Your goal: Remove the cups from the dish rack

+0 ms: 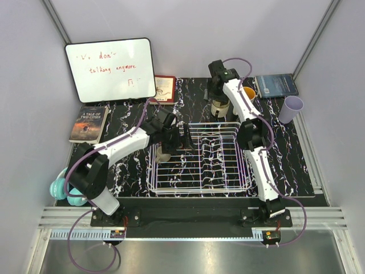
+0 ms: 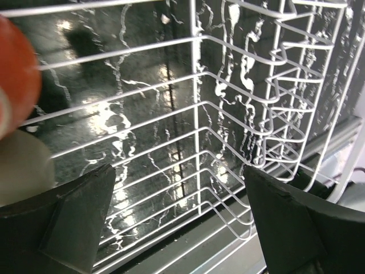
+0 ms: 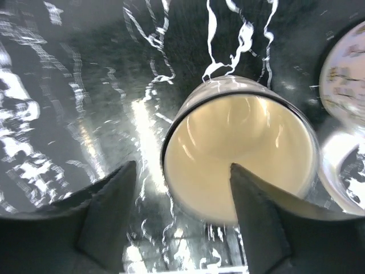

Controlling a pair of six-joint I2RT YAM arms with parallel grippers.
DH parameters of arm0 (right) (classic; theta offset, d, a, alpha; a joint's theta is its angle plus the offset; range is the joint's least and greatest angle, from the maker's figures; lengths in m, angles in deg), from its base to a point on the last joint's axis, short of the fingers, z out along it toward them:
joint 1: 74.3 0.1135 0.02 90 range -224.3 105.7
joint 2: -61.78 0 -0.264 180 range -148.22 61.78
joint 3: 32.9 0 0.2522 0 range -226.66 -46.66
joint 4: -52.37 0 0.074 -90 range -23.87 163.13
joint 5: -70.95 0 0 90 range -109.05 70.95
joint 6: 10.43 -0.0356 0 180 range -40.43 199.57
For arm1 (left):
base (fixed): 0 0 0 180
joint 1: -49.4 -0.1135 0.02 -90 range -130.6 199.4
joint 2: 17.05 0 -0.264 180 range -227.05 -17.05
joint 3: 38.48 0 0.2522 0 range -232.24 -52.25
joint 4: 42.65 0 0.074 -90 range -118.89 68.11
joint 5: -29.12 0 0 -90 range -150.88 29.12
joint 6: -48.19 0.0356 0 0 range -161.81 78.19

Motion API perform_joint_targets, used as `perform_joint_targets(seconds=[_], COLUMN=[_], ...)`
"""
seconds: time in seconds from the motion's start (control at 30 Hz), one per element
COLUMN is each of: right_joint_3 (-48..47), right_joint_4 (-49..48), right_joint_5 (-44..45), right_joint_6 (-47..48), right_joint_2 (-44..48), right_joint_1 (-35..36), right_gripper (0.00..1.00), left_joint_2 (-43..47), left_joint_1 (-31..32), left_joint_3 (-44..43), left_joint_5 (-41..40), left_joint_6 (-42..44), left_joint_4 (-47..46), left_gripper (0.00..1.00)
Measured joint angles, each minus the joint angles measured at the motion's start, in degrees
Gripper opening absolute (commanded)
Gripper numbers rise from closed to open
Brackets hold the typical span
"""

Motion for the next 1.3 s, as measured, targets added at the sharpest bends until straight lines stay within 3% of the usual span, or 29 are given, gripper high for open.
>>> perform_joint_targets(seconds=[0.2,0.37,0.5,0.7,0.8,0.93,1.1,1.3], right_joint_3=[0.02,4.76,15.39,39.78,54.99,65.51,70.2,72.41], right_joint_4=[-0.04,-1.03,-2.29,-8.17,-13.44,-16.98,-20.2,-22.27], right_joint_5=[1.53,4.42,12.22,27.65,25.49,21.59,18.38,15.98], right_joint_6=[0.04,0.55,0.26,1.9,1.29,0.68,0.57,0.59], right_joint_2=[9.35,22.27,34.38,49.62,57.66,67.01,77.53,83.36], right_joint_1=[1.81,6.29,12.96,25.0,26.84,26.03,26.03,26.03], right_gripper=[1.0,1.0,1.0,1.0,1.0,1.0,1.0,1.0], left_joint_2=[1.05,5.25,7.39,7.41,5.4,3.56,0.79,-3.3], left_joint_1=[0.07,0.11,0.11,0.15,0.15,0.15,0.15,-0.09], left_joint_3=[-1.29,-1.33,-1.75,-2.99,-6.14,-6.73,-7.02,-7.69], left_joint_5=[-5.18,-11.54,-17.4,-24.83,-27.41,-29.14,-30.27,-29.9], left_joint_6=[2.49,3.69,3.74,4.24,5.44,6.67,8.09,9.07], left_joint_4=[2.51,3.65,4.2,7.63,10.21,11.54,12.55,11.17], left_gripper=[0.99,0.99,0.99,0.99,0.99,0.99,0.99,0.99])
